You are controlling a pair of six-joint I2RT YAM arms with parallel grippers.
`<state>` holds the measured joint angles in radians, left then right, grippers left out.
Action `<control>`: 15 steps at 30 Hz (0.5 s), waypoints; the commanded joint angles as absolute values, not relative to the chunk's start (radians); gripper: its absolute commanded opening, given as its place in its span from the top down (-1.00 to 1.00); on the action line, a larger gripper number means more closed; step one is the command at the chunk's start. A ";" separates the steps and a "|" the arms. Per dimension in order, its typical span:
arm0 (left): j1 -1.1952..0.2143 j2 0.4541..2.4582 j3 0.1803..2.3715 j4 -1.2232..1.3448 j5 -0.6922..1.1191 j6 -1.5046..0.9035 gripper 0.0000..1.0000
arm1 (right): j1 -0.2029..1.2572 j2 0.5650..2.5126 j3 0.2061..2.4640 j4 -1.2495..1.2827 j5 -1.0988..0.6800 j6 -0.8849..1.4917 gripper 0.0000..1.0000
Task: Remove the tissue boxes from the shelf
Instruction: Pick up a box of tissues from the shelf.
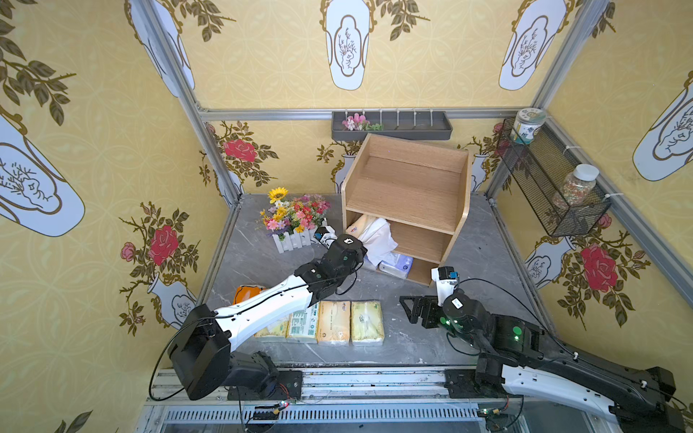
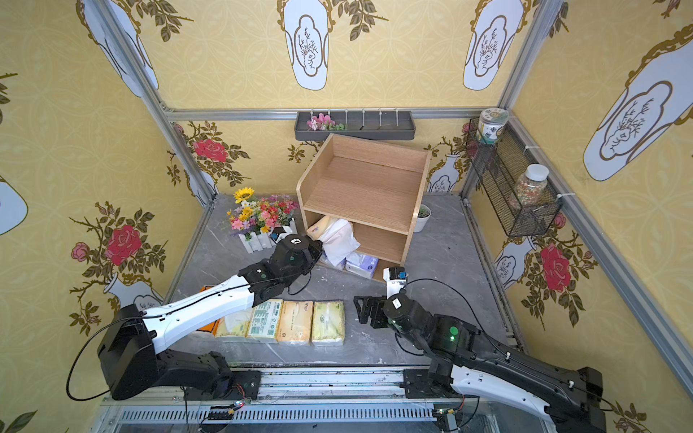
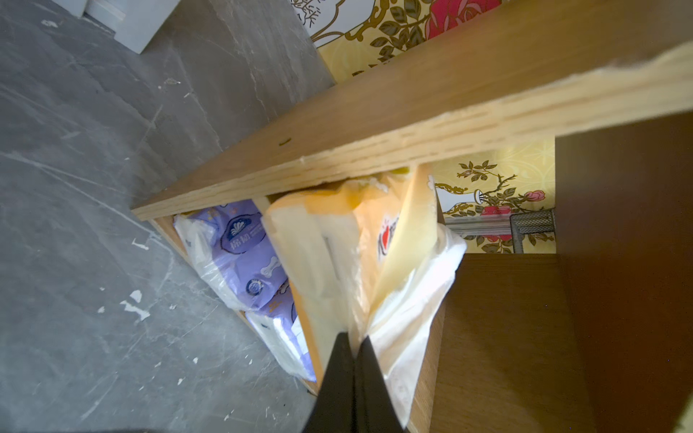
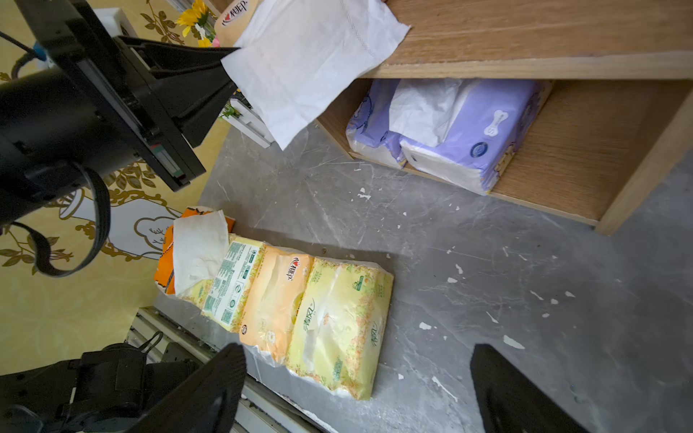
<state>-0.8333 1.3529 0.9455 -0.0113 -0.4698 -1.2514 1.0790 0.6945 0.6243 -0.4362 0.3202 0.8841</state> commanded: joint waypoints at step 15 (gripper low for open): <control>-0.908 1.063 0.695 0.038 -0.468 -1.333 1.00 | 1.067 0.872 0.596 0.094 0.283 0.982 -0.95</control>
